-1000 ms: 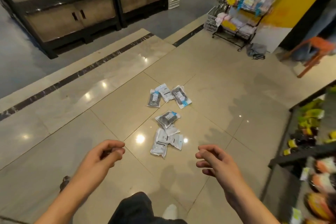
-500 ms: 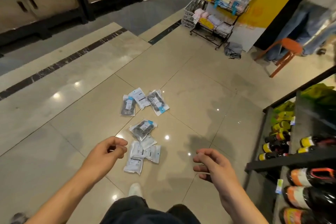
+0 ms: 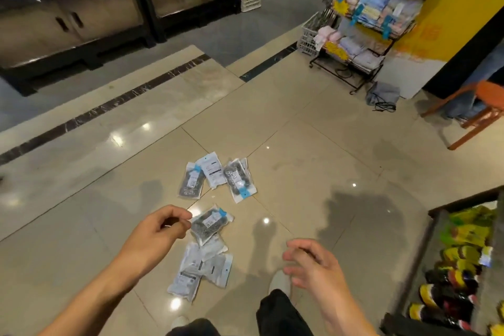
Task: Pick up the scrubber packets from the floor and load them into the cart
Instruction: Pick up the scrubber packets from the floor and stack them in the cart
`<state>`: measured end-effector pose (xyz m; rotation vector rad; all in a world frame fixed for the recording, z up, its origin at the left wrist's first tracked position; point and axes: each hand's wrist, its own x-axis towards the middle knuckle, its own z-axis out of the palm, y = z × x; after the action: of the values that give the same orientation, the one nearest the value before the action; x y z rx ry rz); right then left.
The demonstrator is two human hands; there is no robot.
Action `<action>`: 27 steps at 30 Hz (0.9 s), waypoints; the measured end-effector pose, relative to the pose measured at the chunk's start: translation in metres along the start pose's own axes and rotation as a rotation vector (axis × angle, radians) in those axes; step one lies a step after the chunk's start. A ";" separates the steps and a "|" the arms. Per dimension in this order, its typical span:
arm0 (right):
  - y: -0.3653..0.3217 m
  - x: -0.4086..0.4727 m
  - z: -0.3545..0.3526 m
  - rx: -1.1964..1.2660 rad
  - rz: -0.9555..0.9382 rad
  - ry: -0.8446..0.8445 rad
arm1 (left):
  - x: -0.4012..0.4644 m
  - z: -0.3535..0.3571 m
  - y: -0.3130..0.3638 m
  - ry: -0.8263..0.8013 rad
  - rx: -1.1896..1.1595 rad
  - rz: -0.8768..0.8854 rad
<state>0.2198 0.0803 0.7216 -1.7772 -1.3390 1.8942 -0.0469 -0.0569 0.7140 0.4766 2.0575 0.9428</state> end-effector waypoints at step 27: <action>-0.213 0.332 -0.003 -0.354 0.079 -0.258 | 0.228 0.102 0.107 0.222 -0.336 -0.363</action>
<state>0.0534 0.4310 0.6494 -1.8063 -1.8177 2.0908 -0.1027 0.1979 0.6368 -0.1830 2.0282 1.1227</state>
